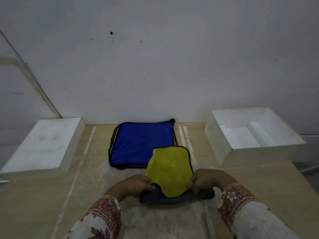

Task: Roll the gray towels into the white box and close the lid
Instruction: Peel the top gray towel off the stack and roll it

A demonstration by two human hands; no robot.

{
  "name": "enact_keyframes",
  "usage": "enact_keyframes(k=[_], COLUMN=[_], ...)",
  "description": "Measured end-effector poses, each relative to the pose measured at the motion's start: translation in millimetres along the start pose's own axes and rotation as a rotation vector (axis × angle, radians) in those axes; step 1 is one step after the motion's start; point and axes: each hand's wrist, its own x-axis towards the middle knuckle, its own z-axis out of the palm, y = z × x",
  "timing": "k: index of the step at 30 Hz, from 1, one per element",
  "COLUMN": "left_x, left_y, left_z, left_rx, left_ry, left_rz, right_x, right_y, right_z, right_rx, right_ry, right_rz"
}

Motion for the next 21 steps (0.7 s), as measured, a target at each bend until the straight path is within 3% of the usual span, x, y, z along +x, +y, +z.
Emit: enact_keyframes(k=[6, 14, 21], left_x=[19, 66, 102], left_y=[-2, 1, 1], left_z=[-17, -31, -40], left_rx=[-0.192, -0.237, 0.162], left_ry=[0.388, 0.722, 0.706], left_rz=[0.161, 0.145, 0.100], right_x=[21, 68, 110], right_y=[-1, -10, -5], right_z=[-23, -52, -51], right_rx=[0.126, 0.122, 0.057], right_ry=[0.387, 0.670, 0.694], right_rz=[-0.067, -0.091, -0.053])
